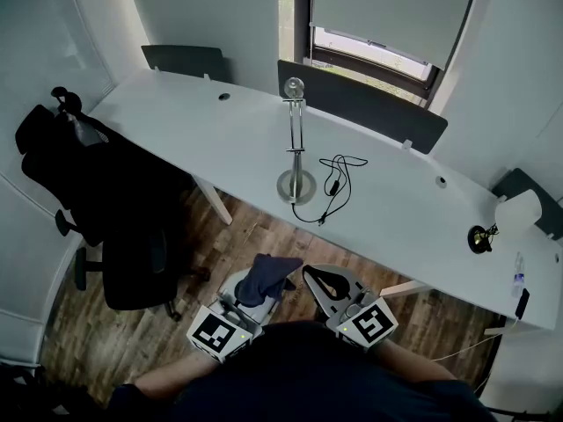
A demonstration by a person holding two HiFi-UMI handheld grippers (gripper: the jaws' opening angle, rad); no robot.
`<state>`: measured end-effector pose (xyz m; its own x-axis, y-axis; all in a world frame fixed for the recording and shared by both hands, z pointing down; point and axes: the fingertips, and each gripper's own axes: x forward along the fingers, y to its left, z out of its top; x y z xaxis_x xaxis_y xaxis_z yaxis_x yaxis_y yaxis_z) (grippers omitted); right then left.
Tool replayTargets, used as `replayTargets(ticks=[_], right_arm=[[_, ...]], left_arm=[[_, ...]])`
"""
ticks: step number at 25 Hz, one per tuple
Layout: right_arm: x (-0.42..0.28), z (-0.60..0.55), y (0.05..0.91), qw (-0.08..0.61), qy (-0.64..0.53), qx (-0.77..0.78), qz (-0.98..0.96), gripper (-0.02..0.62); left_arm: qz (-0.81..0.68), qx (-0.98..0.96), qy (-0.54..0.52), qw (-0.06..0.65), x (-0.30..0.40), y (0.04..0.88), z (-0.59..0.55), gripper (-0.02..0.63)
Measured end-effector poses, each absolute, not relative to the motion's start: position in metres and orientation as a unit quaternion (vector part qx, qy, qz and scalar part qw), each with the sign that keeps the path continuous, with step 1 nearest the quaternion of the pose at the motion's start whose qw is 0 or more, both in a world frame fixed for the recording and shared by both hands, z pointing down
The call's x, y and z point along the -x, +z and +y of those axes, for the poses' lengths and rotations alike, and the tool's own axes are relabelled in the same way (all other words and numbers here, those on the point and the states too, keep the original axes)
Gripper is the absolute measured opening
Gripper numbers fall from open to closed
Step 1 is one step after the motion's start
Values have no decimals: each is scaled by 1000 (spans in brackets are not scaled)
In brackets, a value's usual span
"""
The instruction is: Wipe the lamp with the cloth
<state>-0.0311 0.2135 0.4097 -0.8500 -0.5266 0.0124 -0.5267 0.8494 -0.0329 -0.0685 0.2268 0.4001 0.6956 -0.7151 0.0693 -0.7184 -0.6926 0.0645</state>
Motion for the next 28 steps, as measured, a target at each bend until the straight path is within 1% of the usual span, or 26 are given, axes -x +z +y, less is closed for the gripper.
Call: replayTargets(ticks=[6, 10, 19, 28], right_arm=[[38, 213, 414, -4, 15, -283, -959, 11], [34, 186, 418, -7, 22, -287, -958, 11], [29, 66, 417, -15, 27, -245, -969, 11], [17, -52, 421, -8, 43, -200, -979, 12]], left_arm=[[-390, -919, 17, 49, 79, 408, 224, 74], [-405, -913, 14, 50, 84, 409, 203, 74], [-451, -891, 23, 52, 78, 410, 97, 74], [-504, -861, 26, 64, 65, 408, -15, 74]])
